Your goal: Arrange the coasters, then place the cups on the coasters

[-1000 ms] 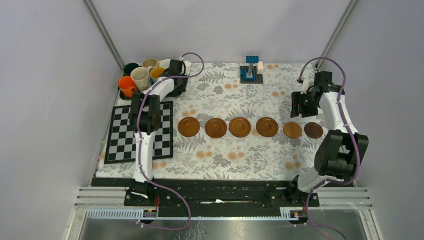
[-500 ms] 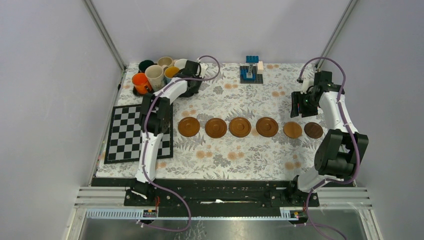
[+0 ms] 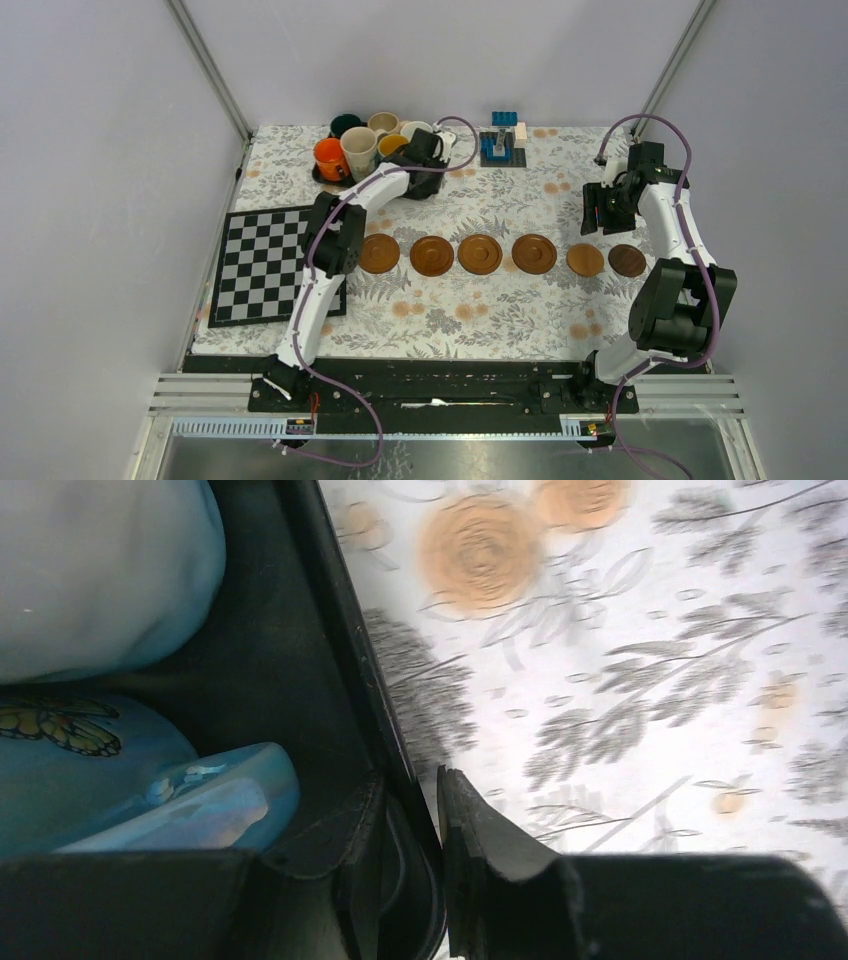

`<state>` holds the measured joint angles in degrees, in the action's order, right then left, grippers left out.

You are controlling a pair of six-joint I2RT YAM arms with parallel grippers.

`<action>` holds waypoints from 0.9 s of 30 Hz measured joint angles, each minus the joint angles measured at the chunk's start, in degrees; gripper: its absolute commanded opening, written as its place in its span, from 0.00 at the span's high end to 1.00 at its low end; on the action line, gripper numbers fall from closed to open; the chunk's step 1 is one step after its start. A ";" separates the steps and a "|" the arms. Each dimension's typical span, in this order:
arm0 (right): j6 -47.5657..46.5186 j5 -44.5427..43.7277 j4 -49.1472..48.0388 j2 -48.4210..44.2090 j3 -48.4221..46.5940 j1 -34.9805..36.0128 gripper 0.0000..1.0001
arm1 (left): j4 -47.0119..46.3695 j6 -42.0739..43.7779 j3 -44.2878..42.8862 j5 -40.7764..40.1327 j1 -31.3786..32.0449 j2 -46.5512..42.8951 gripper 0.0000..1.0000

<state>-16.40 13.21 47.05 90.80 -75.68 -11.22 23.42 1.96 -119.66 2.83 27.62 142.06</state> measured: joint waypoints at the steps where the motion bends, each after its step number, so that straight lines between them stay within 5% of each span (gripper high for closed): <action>1: 0.11 0.02 -0.02 0.00 0.00 0.00 0.39 | -0.22 -0.90 -0.11 0.22 0.61 0.13 0.95; 18: 8.72 1.53 -8.68 4.15 -5.20 3.69 0.38 | -0.50 -8.92 -0.66 11.30 6.82 -2.14 0.38; 27: 21.24 -2.75 -14.78 14.62 -14.36 16.98 0.41 | -3.89 -9.92 12.00 18.88 5.49 -25.57 0.29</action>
<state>4.84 10.46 32.27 105.43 -90.04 5.76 19.53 -7.97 -107.66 21.71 33.10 116.49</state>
